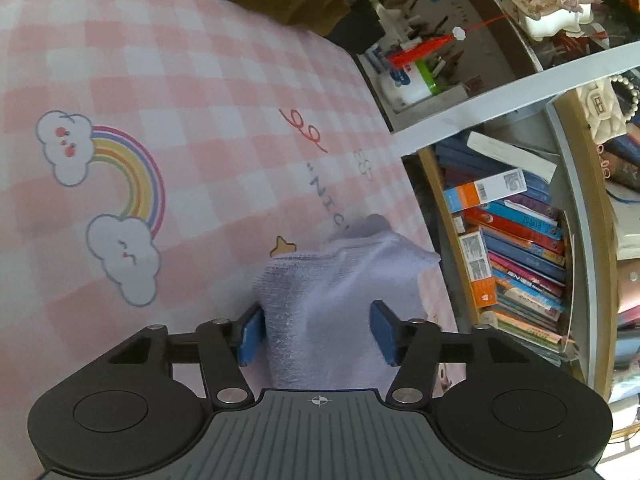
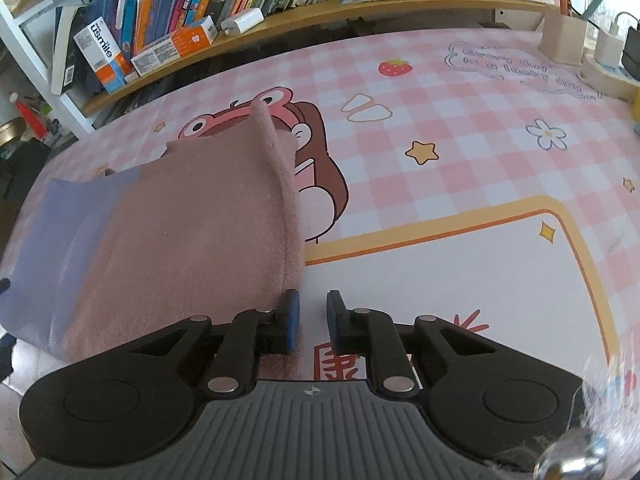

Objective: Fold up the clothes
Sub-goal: 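Lift the sweater with both grippers and fold it over onto itself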

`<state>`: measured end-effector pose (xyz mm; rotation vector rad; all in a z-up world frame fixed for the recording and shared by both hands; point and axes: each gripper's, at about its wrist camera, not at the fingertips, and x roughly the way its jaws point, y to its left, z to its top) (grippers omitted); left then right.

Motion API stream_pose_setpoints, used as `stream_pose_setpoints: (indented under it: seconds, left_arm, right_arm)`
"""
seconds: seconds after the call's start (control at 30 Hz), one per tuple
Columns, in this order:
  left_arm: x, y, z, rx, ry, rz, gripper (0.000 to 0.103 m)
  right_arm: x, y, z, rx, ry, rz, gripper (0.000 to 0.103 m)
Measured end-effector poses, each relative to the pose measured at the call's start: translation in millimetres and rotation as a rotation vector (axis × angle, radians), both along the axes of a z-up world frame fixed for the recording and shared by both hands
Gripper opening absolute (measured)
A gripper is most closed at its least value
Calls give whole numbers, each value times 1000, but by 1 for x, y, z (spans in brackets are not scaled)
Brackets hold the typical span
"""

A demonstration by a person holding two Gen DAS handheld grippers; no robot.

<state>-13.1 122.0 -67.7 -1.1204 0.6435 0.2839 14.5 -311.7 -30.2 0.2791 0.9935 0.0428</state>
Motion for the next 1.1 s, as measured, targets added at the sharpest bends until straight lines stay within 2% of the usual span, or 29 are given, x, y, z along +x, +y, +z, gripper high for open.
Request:
stream_pose_setpoints:
  seconds: [0.03, 0.07, 0.17, 0.23, 0.3, 0.4, 0.5, 0.57, 0.63, 0.7, 0.77, 0.83, 0.97, 1.0, 1.03, 1.1]
  left_arm:
    - [2, 0, -1, 12, 21, 2, 32]
    - [4, 0, -2, 19, 33, 2, 16]
    - [8, 1, -2, 50, 36, -22, 14]
    - [10, -4, 8, 137, 25, -75, 13]
    - [14, -14, 24, 261, 2, -142, 12]
    - [17, -41, 52, 446, -79, -261, 12]
    - [21, -64, 66, 556, -135, -377, 13]
    - [24, -62, 60, 537, -114, -389, 13]
    - [25, -49, 49, 442, -73, -351, 18]
    - [26, -36, 37, 343, -28, -320, 46]
    - [28, -28, 25, 274, 11, -297, 56]
    - [28, -25, 18, 248, 24, -280, 56]
    - [32, -24, 12, 247, 12, -247, 51]
    - [33, -23, 11, 248, 18, -237, 34]
    - [34, -22, 9, 248, 28, -232, 26]
    - [33, -19, 6, 227, 20, -223, 16]
  right_arm:
    - [0, 1, 0, -3, -1, 0, 14]
    - [-1, 1, 0, -3, -1, -1, 14]
    - [-2, -2, 3, 10, -8, -29, 14]
    - [-5, -7, 9, 25, -28, -54, 14]
    - [-8, -10, 16, 45, -46, -65, 14]
    - [-8, -9, 20, 97, -44, -48, 15]
    - [-6, 1, 16, 91, -30, -20, 15]
    - [-4, 8, 12, 68, -22, -7, 17]
    - [-2, 11, 10, 51, -20, 3, 17]
    - [0, 12, 9, 40, -21, 11, 17]
    - [0, 12, 8, 37, -19, 13, 17]
    - [0, 11, 8, 35, -18, 14, 17]
    - [0, 10, 7, 30, -15, 16, 17]
    - [0, 10, 7, 29, -15, 17, 18]
    - [0, 10, 6, 28, -14, 17, 19]
    - [0, 10, 6, 26, -13, 18, 20]
